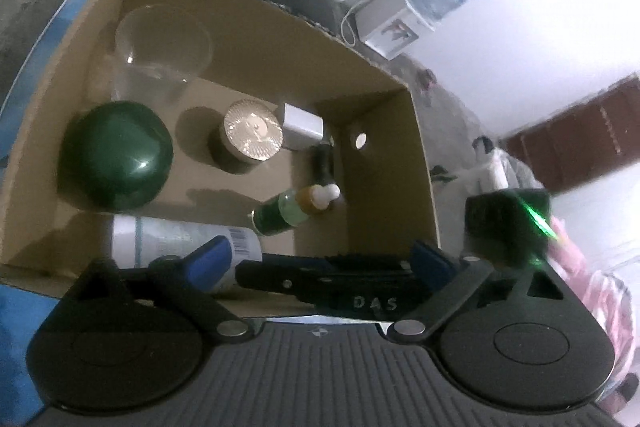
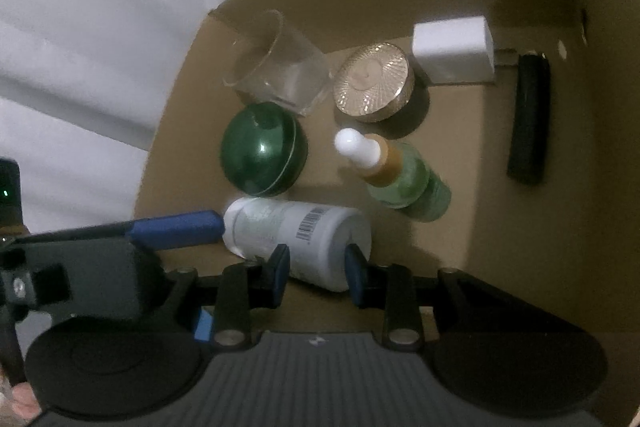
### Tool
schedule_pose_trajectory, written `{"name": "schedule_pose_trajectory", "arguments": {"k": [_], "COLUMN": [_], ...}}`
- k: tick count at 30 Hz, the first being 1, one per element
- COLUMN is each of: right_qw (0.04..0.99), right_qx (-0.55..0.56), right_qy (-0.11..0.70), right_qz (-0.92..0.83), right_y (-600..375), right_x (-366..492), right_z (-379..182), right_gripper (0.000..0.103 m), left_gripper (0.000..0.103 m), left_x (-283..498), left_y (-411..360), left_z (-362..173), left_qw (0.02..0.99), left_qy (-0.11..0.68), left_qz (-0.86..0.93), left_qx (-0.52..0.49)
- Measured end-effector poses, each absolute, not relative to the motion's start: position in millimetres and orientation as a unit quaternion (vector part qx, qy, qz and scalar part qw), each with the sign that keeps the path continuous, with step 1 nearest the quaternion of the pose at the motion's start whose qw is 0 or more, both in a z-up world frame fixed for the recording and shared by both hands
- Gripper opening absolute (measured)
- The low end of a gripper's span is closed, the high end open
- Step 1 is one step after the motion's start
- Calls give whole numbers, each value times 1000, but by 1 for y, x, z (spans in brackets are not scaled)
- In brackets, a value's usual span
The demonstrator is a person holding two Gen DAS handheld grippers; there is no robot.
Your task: Organize rigid objects
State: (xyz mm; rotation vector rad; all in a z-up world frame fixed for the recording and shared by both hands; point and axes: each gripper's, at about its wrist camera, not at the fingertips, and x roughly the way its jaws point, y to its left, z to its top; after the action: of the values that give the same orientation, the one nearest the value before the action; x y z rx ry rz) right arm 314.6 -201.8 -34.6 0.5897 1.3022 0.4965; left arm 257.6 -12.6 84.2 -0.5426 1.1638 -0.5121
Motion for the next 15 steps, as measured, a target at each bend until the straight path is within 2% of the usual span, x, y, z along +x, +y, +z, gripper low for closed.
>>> {"name": "schedule_pose_trajectory", "arguments": {"k": [5, 10, 15], "right_qw": [728, 728, 726], "right_qx": [266, 265, 268], "right_qy": [594, 595, 594], "right_qz": [215, 215, 220], "right_y": [-206, -205, -204], "right_x": [316, 315, 316], "right_z": [-35, -36, -38], "right_gripper": [32, 33, 33], "left_gripper": [98, 102, 102], "left_x": [253, 270, 288], "left_y": [8, -3, -16], "left_z": [92, 82, 61], "left_qw": [804, 801, 757], "left_qy": [525, 564, 630], "left_qz": [-182, -135, -116], "left_qx": [-212, -148, -131]}}
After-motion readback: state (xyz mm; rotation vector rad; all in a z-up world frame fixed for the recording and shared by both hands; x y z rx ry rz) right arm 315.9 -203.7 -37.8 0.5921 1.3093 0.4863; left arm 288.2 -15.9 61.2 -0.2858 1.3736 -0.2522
